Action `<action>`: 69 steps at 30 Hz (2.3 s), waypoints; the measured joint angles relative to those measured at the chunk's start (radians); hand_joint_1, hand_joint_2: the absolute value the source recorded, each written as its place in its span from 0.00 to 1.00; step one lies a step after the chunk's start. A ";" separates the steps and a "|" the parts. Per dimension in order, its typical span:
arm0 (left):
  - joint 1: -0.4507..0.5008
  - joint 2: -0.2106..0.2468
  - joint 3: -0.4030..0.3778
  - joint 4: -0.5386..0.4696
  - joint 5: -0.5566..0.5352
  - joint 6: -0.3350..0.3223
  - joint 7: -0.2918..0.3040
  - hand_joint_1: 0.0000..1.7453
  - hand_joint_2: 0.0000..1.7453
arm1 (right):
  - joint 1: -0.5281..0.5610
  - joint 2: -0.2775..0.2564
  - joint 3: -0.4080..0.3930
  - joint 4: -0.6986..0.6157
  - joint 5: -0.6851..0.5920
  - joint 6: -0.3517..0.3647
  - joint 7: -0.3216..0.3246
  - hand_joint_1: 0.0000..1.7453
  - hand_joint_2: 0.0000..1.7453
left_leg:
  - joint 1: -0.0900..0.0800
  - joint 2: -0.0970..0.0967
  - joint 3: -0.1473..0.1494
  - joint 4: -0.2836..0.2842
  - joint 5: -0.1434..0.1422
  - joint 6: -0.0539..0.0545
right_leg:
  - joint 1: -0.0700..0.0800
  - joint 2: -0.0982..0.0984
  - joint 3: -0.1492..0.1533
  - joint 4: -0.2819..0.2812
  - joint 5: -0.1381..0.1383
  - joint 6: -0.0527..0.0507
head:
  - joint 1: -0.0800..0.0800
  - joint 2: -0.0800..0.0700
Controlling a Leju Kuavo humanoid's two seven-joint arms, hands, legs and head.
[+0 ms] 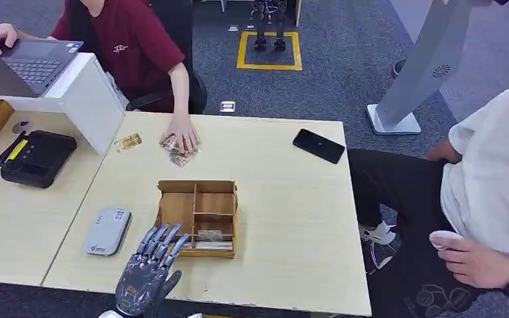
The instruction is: Pass the card to the sensor for recognition and then transmit it.
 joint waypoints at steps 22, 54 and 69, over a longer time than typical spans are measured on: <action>-0.021 -0.063 0.076 0.083 -0.026 0.000 0.045 0.00 1.00 | 0.000 0.000 0.002 0.000 0.002 0.000 0.009 0.00 0.00 | 0.000 0.000 0.000 0.000 0.000 0.000 | 0.000 0.000 0.000 0.000 0.000 0.000 | 0.000 0.000; -0.033 -0.100 0.095 0.039 0.142 -0.040 -0.056 1.00 1.00 | 0.001 0.000 0.003 0.000 0.004 0.000 0.019 0.00 0.00 | 0.000 0.000 0.000 0.000 0.000 0.000 | 0.000 0.000 0.000 0.000 0.000 0.000 | 0.000 0.000; -0.183 -0.118 0.208 -0.193 0.088 -0.033 -0.036 1.00 1.00 | 0.000 0.000 0.020 0.000 0.016 0.008 0.016 0.00 0.00 | 0.000 0.000 0.001 0.000 0.000 0.000 | 0.000 0.000 0.000 0.000 0.001 0.000 | 0.000 0.000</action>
